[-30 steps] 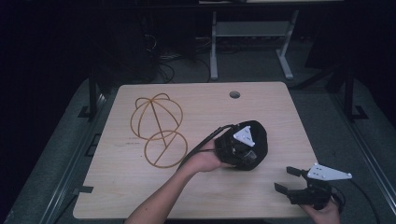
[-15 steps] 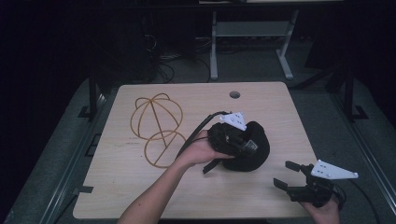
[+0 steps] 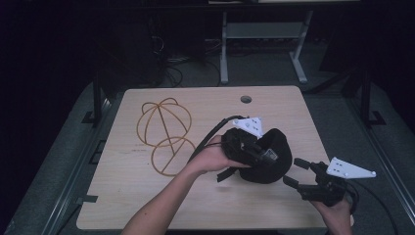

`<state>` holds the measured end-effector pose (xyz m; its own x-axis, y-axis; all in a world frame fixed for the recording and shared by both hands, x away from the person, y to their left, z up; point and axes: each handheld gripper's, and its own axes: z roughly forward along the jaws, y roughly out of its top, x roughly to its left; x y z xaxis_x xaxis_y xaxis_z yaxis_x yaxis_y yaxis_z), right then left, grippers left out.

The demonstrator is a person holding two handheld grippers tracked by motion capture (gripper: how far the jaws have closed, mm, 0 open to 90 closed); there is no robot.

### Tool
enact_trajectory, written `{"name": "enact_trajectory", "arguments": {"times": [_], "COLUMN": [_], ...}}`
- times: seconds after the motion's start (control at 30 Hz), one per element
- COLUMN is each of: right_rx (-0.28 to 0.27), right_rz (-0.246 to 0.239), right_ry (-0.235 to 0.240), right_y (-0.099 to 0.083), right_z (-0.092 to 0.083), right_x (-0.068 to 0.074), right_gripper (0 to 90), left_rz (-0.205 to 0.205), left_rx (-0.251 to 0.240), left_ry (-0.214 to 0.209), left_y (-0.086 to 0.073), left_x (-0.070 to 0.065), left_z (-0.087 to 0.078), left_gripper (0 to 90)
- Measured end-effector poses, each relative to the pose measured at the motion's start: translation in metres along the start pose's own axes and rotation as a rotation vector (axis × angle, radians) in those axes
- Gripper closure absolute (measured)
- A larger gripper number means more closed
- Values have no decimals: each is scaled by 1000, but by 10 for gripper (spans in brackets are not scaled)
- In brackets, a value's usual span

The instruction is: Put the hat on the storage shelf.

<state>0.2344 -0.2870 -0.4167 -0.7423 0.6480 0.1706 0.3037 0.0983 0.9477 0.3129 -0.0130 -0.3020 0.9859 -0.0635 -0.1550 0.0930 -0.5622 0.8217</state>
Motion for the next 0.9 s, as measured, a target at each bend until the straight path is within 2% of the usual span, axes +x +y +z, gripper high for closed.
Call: {"name": "enact_trajectory", "arguments": {"times": [0.07,0.13,0.27,0.47,0.57,0.73,0.9], "right_rx": [-4,-19,-50,-100,-108,-97,-87], "right_rz": [1,5,12,-16,-21,-22,-26], "right_ry": [10,27,47,70,86,79,60], "right_y": [1,0,-4,-3,-2,1,7], "right_z": [0,-1,-5,-10,-8,-7,-9], "right_x": [-1,-2,-3,-1,0,2,3], "right_gripper": [244,320,447,754,844,879,881], "left_rz": [18,34,70,84,95,86,80], "left_rx": [2,6,18,6,11,17,19], "left_ry": [-24,-50,-64,-91,-94,-63,-3], "left_y": [4,8,15,19,19,13,6], "left_x": [-3,-8,-13,-16,-17,-16,-15], "left_z": [5,11,16,14,12,4,-6], "left_gripper": [808,809,810,815,815,811,769]}}
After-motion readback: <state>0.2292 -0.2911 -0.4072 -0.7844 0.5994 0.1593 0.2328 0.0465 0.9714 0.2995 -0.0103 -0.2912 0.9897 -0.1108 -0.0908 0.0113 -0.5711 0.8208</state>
